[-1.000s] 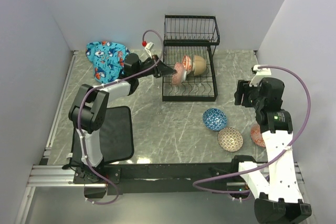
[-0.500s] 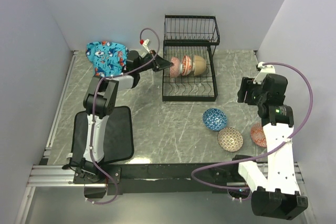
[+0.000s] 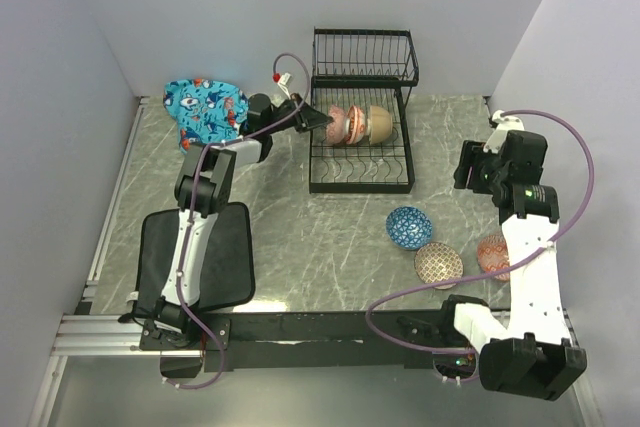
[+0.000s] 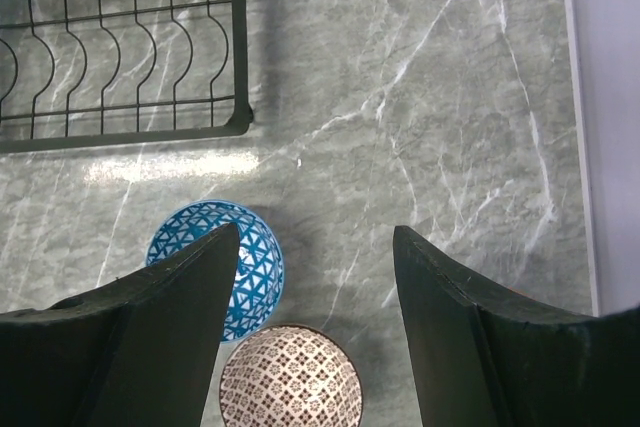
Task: Load the bowls into the dish rack
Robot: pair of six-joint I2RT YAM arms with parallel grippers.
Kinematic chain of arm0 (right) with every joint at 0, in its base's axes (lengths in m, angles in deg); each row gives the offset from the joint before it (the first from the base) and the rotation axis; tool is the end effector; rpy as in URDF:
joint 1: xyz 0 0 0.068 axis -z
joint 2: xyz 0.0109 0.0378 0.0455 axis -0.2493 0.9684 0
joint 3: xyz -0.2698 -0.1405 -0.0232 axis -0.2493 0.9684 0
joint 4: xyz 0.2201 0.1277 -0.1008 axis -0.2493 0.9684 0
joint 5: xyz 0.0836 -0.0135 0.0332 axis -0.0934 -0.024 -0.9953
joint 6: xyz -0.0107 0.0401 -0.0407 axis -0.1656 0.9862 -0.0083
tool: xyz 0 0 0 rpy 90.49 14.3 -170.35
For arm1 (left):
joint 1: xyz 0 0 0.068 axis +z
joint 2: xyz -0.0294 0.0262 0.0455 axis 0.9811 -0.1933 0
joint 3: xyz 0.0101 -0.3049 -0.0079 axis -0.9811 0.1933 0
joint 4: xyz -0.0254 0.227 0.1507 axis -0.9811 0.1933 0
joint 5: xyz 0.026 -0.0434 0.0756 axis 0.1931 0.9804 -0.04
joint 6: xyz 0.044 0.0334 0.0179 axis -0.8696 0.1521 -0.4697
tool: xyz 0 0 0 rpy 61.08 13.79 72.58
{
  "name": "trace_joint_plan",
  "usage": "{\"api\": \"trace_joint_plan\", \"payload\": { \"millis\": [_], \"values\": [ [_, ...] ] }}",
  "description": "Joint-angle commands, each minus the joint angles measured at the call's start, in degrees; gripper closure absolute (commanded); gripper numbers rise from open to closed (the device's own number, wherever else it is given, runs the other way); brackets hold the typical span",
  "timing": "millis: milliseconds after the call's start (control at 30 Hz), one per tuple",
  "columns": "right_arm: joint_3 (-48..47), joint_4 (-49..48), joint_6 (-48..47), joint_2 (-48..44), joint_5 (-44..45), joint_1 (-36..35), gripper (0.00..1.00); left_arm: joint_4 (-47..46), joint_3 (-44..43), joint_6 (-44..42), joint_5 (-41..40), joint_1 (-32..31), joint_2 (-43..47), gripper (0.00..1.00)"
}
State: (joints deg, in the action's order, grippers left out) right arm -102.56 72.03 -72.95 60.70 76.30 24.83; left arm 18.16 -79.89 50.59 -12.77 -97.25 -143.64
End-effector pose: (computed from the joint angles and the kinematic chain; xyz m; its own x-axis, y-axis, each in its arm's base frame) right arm 0.1959 -0.0295 0.3817 -0.5761 0.0572 -0.8154 0.0288 0.9983 0.0498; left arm 0.5469 -0.2151 0.1776 -0.7826 -0.3568 -0.5101 0.4945 0.1412 -0.8576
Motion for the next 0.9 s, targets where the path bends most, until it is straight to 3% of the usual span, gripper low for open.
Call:
{"api": "trace_joint_plan", "payload": {
  "millis": [0,267,333,400,500,867],
  "values": [
    [-3.81,-0.27,0.30,1.95,-0.45,0.50,0.29,-0.55,-3.40,-2.14,0.56,0.55,-1.49,0.99],
    [-6.10,-1.06,0.39,5.82,-0.54,0.33,0.30,-2.48,1.95,-0.91,-4.36,0.99,-0.88,0.94],
    [-6.80,-1.15,0.22,6.52,-0.63,0.33,0.29,-2.92,3.10,-0.29,-6.03,0.73,-0.08,0.85],
    [-7.68,-0.89,-0.05,7.14,-0.63,0.16,0.30,-4.06,4.60,-0.29,-6.21,0.46,0.79,0.67],
    [-8.12,-0.36,-1.01,7.14,-0.45,-0.63,0.30,-5.21,6.00,-2.30,-5.25,0.11,2.63,0.58],
    [-6.45,-1.94,-2.51,4.68,-0.37,-3.63,0.30,1.12,9.17,-8.73,-6.56,0.29,10.02,0.50]
  ]
}}
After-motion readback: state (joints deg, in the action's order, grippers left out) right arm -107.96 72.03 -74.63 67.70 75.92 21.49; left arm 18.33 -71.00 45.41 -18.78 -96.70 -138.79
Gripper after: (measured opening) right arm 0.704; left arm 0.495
